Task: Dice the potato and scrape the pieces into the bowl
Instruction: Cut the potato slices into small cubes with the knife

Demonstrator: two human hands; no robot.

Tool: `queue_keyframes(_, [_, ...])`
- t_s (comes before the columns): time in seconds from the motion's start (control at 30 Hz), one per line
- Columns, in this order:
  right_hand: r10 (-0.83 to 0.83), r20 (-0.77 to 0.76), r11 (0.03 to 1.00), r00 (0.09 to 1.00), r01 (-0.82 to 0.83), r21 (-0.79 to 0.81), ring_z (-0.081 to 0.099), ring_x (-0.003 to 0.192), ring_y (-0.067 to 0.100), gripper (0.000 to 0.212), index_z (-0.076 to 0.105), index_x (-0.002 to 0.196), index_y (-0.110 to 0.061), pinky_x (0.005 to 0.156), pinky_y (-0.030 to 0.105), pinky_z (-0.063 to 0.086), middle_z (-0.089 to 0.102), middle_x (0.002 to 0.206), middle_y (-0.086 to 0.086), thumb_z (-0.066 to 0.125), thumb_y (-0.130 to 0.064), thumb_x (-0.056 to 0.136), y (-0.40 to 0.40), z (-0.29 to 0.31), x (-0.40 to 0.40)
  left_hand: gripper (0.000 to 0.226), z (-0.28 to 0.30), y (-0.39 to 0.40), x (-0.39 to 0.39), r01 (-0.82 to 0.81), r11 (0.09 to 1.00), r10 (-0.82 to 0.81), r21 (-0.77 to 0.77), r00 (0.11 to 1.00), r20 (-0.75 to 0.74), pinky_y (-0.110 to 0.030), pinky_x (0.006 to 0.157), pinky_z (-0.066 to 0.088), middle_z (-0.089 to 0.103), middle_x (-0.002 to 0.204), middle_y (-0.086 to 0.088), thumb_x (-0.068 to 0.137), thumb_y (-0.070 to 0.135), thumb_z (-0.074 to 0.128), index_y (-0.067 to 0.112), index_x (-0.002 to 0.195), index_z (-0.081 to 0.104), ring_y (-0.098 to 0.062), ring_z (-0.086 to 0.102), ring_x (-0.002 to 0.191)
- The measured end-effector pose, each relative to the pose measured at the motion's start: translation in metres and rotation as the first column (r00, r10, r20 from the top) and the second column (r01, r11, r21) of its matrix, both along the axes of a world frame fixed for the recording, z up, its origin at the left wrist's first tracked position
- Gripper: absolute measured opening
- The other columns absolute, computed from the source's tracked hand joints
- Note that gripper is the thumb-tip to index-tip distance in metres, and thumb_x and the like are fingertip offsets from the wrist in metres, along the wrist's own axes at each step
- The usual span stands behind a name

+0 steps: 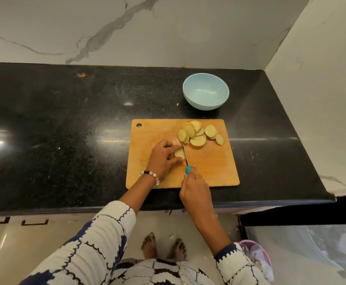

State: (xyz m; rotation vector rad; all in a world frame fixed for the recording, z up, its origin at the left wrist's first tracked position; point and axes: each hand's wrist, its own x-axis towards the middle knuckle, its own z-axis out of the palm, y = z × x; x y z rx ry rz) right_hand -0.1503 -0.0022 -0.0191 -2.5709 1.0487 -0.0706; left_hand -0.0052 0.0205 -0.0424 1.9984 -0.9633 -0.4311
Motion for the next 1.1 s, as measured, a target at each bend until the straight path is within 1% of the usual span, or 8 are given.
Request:
queue_keyframes(0.1, [-0.029, -0.05, 1.0, 0.998, 0.028, -0.008, 0.058, 0.09, 0.02, 0.054, 0.009, 0.148, 0.002, 0.068, 0.022, 0.037, 0.055, 0.115, 0.014, 0.029, -0.02, 0.102, 0.005, 0.0, -0.001, 0.052, 0.0, -0.001, -0.002, -0.014, 1.0, 0.014, -0.002, 1.0, 0.018, -0.011, 0.069, 0.039, 0.049, 0.095, -0.004, 0.071, 0.02, 0.078, 0.014, 0.12, 0.062, -0.01, 0.044, 0.077])
queue_keyframes(0.2, [-0.032, -0.074, 0.997, 0.997, 0.026, -0.078, 0.059, 0.055, 0.018, 0.061, 0.044, 0.13, 0.013, 0.048, 0.019, 0.031, 0.063, 0.083, 0.013, 0.07, -0.014, 0.082, 0.016, -0.004, -0.018, 0.051, -0.001, -0.001, -0.004, -0.03, 1.0, 0.03, 0.001, 0.999, 0.033, -0.022, 0.073, 0.044, 0.049, 0.095, -0.004, 0.072, 0.023, 0.078, 0.012, 0.119, 0.063, -0.012, 0.045, 0.079])
queue_keyframes(0.27, [-0.016, 0.003, 0.992, 1.0, 0.016, -0.124, 0.049, 0.037, 0.015, 0.057, 0.059, 0.114, 0.013, 0.04, 0.018, 0.023, 0.06, 0.064, 0.01, 0.083, -0.01, 0.067, 0.025, -0.009, -0.035, 0.051, -0.001, -0.001, -0.005, -0.033, 0.999, 0.032, 0.009, 0.998, 0.049, -0.024, 0.076, 0.045, 0.05, 0.096, -0.004, 0.072, 0.024, 0.077, 0.012, 0.119, 0.063, -0.014, 0.046, 0.081])
queue_keyframes(0.37, [0.019, 0.007, 0.999, 1.0, -0.019, -0.027, 0.052, 0.043, 0.015, 0.049, 0.057, 0.119, 0.01, 0.042, 0.017, 0.027, 0.06, 0.068, 0.008, 0.073, -0.012, 0.079, 0.029, -0.001, -0.054, 0.051, 0.0, 0.0, -0.004, -0.03, 0.999, 0.028, 0.027, 0.998, 0.06, -0.019, 0.075, 0.042, 0.05, 0.097, -0.004, 0.073, 0.024, 0.077, 0.012, 0.12, 0.062, -0.013, 0.046, 0.082])
queue_keyframes(0.5, [-0.003, 0.167, 0.996, 0.986, -0.011, 0.085, 0.051, 0.069, 0.014, 0.047, 0.033, 0.142, -0.002, 0.055, 0.02, 0.033, 0.054, 0.084, 0.002, 0.034, -0.025, 0.101, 0.009, 0.02, -0.046, 0.052, 0.0, 0.001, -0.002, -0.016, 0.999, 0.014, 0.044, 0.998, 0.058, -0.01, 0.071, 0.038, 0.048, 0.097, -0.001, 0.073, 0.023, 0.077, 0.015, 0.122, 0.061, -0.011, 0.046, 0.079])
queue_keyframes(0.67, [-0.028, 0.148, 0.999, 0.989, 0.023, 0.035, 0.055, 0.079, 0.015, 0.05, 0.027, 0.145, -0.004, 0.062, 0.022, 0.037, 0.061, 0.096, 0.008, 0.03, -0.028, 0.102, -0.005, 0.016, -0.017, 0.05, 0.0, 0.005, 0.0, 0.013, 0.999, -0.018, 0.045, 0.995, 0.094, -0.019, 0.073, 0.045, 0.049, 0.097, -0.001, 0.074, 0.027, 0.076, 0.017, 0.121, 0.062, -0.014, 0.049, 0.08])
queue_keyframes(0.93, [-0.027, 0.011, 0.999, 1.0, 0.027, 0.032, 0.056, 0.091, 0.02, 0.051, 0.017, 0.147, -0.003, 0.067, 0.022, 0.035, 0.057, 0.112, 0.013, 0.026, -0.026, 0.102, -0.002, 0.01, -0.005, 0.048, -0.001, 0.004, 0.001, 0.021, 0.997, -0.029, 0.071, 0.992, 0.121, -0.008, 0.07, 0.037, 0.049, 0.099, -0.002, 0.077, 0.026, 0.074, 0.017, 0.122, 0.061, -0.009, 0.045, 0.077])
queue_keyframes(1.1, [-0.028, -0.078, 0.997, 0.997, 0.033, 0.064, 0.056, 0.098, 0.024, 0.055, 0.007, 0.148, -0.001, 0.076, 0.027, 0.043, 0.052, 0.12, 0.015, 0.031, -0.018, 0.101, 0.003, 0.011, 0.003, 0.047, -0.003, 0.002, 0.0, 0.003, 0.998, -0.011, 0.063, 0.991, 0.132, -0.017, 0.074, 0.039, 0.049, 0.096, -0.003, 0.077, 0.023, 0.074, 0.015, 0.121, 0.062, -0.013, 0.047, 0.083])
